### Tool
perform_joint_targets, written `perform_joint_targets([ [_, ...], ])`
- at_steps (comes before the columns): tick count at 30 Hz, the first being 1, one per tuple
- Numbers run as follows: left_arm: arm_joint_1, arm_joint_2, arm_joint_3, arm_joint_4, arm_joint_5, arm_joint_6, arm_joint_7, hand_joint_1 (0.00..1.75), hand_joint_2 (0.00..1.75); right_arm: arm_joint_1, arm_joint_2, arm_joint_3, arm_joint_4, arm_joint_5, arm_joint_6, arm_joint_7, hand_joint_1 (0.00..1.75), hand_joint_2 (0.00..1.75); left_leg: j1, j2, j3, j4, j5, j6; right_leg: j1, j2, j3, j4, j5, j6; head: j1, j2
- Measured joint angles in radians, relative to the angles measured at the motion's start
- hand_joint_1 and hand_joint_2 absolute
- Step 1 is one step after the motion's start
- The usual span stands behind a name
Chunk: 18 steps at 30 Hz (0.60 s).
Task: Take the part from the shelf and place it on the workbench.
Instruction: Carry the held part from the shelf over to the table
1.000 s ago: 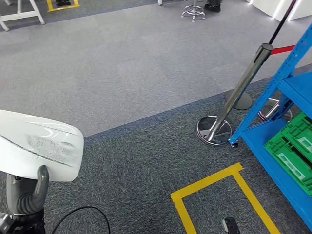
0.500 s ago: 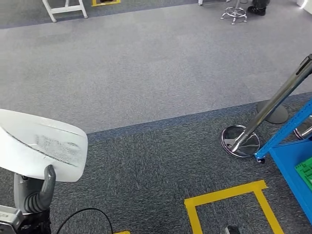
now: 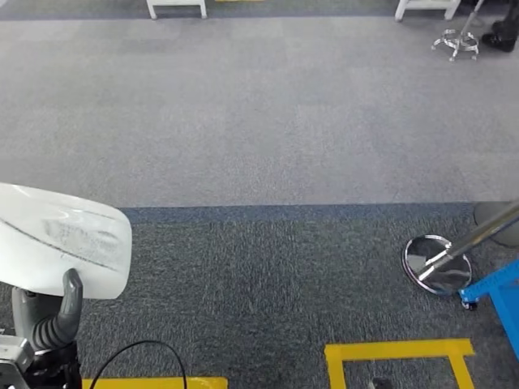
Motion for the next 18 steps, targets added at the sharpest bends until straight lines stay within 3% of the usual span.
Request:
perform_joint_targets([
  [2, -0.002, -0.004, 0.001, 0.0, 0.001, 0.001, 0.0, 1.75, 1.75, 0.008, -0.005, 0.012, -0.009, -0.005, -0.003, 0.005, 0.0, 1.75, 0.001, -0.023, 0.001, -0.002, 0.001, 0.01, -0.001, 0.057, -0.066, 0.126, -0.058, -0.001, 0.005, 0.0],
  [3, -0.002, -0.005, 0.001, 0.0, 0.002, 0.002, 0.0, 1.75, 1.75, 0.014, -0.008, 0.018, -0.013, -0.008, -0.006, 0.009, 0.0, 1.75, 0.0, -0.037, 0.001, -0.002, 0.001, 0.012, 0.0, 0.069, -0.105, 0.192, -0.079, -0.002, 0.006, 0.0],
  [4, -0.001, -0.006, 0.001, 0.0, 0.002, 0.003, -0.001, 1.75, 1.75, 0.02, -0.011, 0.023, -0.018, -0.011, -0.01, 0.012, 0.0, 1.75, -0.002, -0.052, 0.002, -0.002, 0.0, 0.013, 0.0, 0.074, -0.134, 0.234, -0.082, -0.002, 0.006, 0.0],
  [5, -0.001, -0.007, 0.001, 0.0, 0.003, 0.005, -0.001, 1.75, 1.75, 0.025, -0.014, 0.028, -0.023, -0.016, -0.014, 0.015, 0.0, 1.75, -0.003, -0.067, 0.004, -0.001, -0.001, 0.013, 0.001, 0.077, -0.147, 0.239, -0.065, -0.004, 0.006, 0.0],
  [7, 0.0, -0.008, 0.001, 0.0, 0.004, 0.01, -0.001, 1.75, 1.75, 0.031, -0.021, 0.036, -0.034, -0.024, -0.02, 0.02, 0.0, 1.75, -0.004, -0.097, 0.01, 0.0, -0.004, 0.011, 0.0, 0.094, -0.121, 0.14, 0.016, -0.008, 0.006, 0.0],
  [9, -0.001, -0.009, 0.001, 0.0, -0.011, 0.024, -0.004, 1.75, 1.75, 0.034, -0.028, 0.046, -0.043, -0.039, -0.027, 0.024, 0.0, 1.75, -0.004, -0.121, 0.011, 0.006, -0.01, 0.004, -0.003, 0.139, -0.071, 0.019, 0.072, -0.012, 0.006, 0.0],
  [11, 0.0, -0.009, 0.001, -0.001, -0.045, 0.049, -0.008, 1.75, 1.75, 0.04, -0.037, 0.063, -0.055, -0.062, -0.039, 0.031, 0.0, 1.75, -0.002, -0.144, 0.005, 0.008, -0.01, -0.007, -0.003, 0.159, -0.047, -0.026, 0.077, -0.015, 0.005, 0.0],
  [13, 0.005, -0.007, 0.001, -0.003, -0.072, 0.069, -0.01, 1.75, 1.75, 0.044, -0.046, 0.085, -0.071, -0.084, -0.052, 0.035, 0.0, 1.75, 0.002, -0.158, 0.0, 0.008, -0.009, -0.018, -0.002, 0.138, -0.04, -0.035, 0.08, -0.023, 0.005, 0.0],
  [15, 0.008, -0.004, 0.0, -0.009, -0.082, 0.08, -0.01, 1.75, 1.75, 0.047, -0.054, 0.106, -0.084, -0.099, -0.061, 0.036, 0.0, 1.75, 0.0, -0.121, -0.015, 0.043, -0.033, -0.029, -0.005, 0.113, -0.032, -0.044, 0.082, -0.033, 0.002, 0.0],
  [17, 0.007, -0.002, -0.001, -0.011, -0.084, 0.085, -0.01, 1.75, 1.75, 0.05, -0.062, 0.122, -0.091, -0.109, -0.068, 0.036, 0.0, 1.75, 0.001, -0.059, -0.066, 0.156, -0.094, -0.039, -0.003, 0.083, -0.025, -0.048, 0.079, -0.041, -0.001, 0.0],
  [18, 0.008, -0.002, -0.001, -0.011, -0.084, 0.086, -0.01, 1.75, 1.75, 0.051, -0.065, 0.129, -0.092, -0.112, -0.071, 0.036, 0.0, 1.75, 0.005, -0.044, -0.099, 0.224, -0.123, -0.043, -0.002, 0.066, -0.023, -0.048, 0.076, -0.043, -0.002, 0.0],
])
